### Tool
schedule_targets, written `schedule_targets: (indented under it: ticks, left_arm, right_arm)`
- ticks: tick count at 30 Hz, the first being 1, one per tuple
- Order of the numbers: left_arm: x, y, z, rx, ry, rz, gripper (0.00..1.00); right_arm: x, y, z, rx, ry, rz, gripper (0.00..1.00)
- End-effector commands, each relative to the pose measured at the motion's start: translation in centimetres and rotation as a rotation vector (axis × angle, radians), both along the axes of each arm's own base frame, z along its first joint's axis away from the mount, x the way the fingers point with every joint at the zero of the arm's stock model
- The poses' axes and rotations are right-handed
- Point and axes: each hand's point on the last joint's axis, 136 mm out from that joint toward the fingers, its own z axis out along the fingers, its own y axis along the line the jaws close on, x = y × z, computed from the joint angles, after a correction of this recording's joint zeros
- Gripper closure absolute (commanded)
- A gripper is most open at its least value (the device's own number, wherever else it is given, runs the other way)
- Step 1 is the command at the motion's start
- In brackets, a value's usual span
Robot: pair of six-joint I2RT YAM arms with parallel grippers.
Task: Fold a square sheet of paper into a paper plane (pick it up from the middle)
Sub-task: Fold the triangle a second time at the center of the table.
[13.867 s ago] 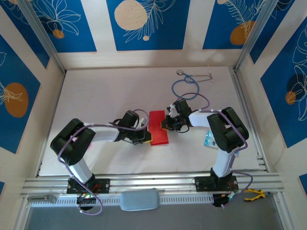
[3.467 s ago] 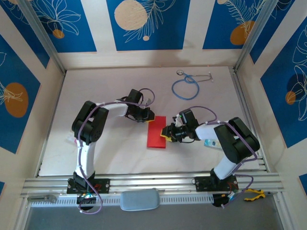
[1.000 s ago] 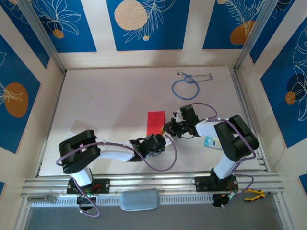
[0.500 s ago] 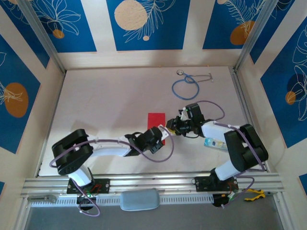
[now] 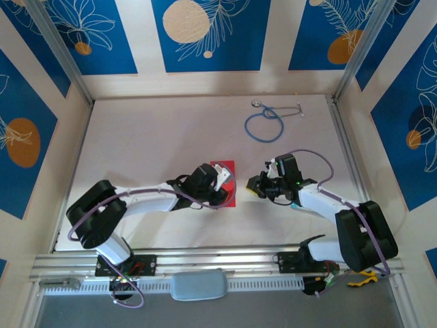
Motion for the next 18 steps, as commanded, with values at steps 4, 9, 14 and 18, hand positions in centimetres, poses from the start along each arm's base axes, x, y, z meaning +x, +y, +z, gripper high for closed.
schedule_targets:
  ticks: [4,9,14,18]
  left_arm:
    - [0.0,-1.3,0.8,-0.083,0.079,-0.008,1.00]
    - [0.1,-1.3,0.6,-0.080,0.088,0.001,1.00]
    - [0.2,-1.4,0.4,-0.079,0.099,0.014,1.00]
    - [0.2,-1.3,0.4,-0.075,0.101,0.018,1.00]
  right_arm:
    - [-1.9,1.0,-1.1,-0.017,0.029,0.046,0.93]
    - [-2.4,2.2,-1.9,-0.024,0.041,0.076,0.97]
    - [-2.4,2.9,-2.6,-0.043,0.057,0.091,0.99]
    - [-2.3,3.4,-3.1,-0.068,0.061,0.077,1.00]
